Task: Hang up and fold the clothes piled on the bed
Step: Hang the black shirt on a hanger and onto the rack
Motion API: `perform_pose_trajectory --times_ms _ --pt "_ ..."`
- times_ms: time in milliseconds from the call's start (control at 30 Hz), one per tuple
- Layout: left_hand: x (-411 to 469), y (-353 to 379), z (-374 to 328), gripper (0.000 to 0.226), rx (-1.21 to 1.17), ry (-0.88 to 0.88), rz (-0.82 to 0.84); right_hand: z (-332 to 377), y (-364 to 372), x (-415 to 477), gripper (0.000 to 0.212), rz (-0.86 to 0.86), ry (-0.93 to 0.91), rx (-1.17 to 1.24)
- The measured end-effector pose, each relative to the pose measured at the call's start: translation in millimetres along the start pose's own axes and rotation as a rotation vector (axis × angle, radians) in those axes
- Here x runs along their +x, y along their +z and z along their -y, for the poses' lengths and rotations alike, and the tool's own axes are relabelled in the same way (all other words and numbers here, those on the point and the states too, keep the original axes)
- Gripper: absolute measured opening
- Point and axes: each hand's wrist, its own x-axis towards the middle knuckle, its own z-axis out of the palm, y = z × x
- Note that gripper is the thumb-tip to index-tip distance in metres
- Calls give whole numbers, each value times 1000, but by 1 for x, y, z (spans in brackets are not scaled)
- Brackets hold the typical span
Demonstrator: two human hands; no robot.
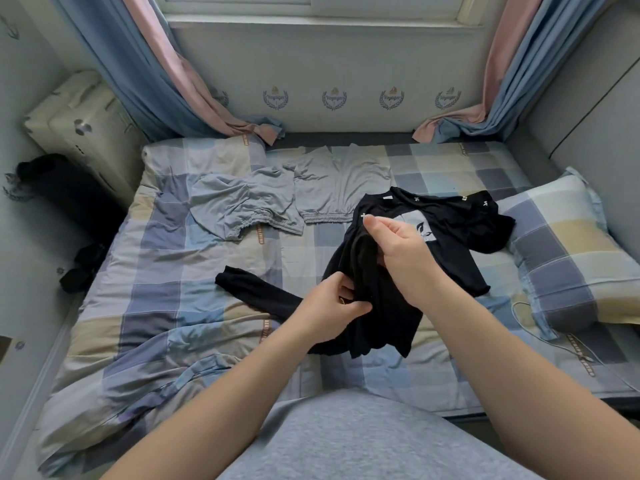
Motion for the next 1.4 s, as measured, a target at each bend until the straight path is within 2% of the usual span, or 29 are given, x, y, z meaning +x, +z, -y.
perform_pose_trajectory --times_ms 67,133,200,267,367,500,533,600,633,667,767,800,867,967,1033,1100,1200,1300,1400 --pt "4 2 5 17 56 25 -76 9 -2 -1 54 7 17 109" --pt "7 1 9 16 59 48 -118 14 -6 -2 57 7 42 171" --pt "8 -3 11 19 -51 41 -178 13 -11 -1 53 -18 63 206" --pt "10 -11 14 23 -219 12 -311 8 -19 4 41 -139 102 226" --pt "10 -29 15 29 -394 -7 -446 -6 -36 13 42 -295 213 149" --pt "8 -42 2 34 -561 7 -382 -30 -50 20 35 -361 264 -15" --pt "8 -43 -1 36 -618 -5 -370 -35 -51 20 35 -402 246 -93" --pt "8 -47 -7 36 -714 -37 -358 -42 -49 15 23 -436 174 -187" --pt "7 -49 -10 33 -756 -50 -351 -44 -46 11 21 -380 144 -197" --pt "6 -50 -12 30 -793 -57 -339 -46 -43 7 28 -277 110 -214" --pt "2 -53 -19 28 -866 -44 -270 -54 -21 -9 68 199 84 -329" --pt "1 -53 -22 30 -888 -37 -245 -58 -10 -15 74 342 115 -341" --pt "1 -52 -30 30 -915 -24 -214 -70 11 -21 63 448 182 -291" --pt "1 -54 -38 28 -925 -3 -212 -74 22 -18 15 283 134 -361" --pt "1 -59 -38 24 -944 38 -187 -69 17 -13 16 209 157 -348" --pt "0 -65 -30 19 -863 102 -156 -59 11 -11 14 146 185 -268" --pt "1 -67 -15 34 -615 173 -139 -44 -2 -9 17 29 176 -108" --pt "0 -55 4 36 -497 200 -51 -26 -15 -5 20 -56 170 54" --pt "0 -41 22 59 -317 232 51 -10 -25 0 21 -70 162 190"
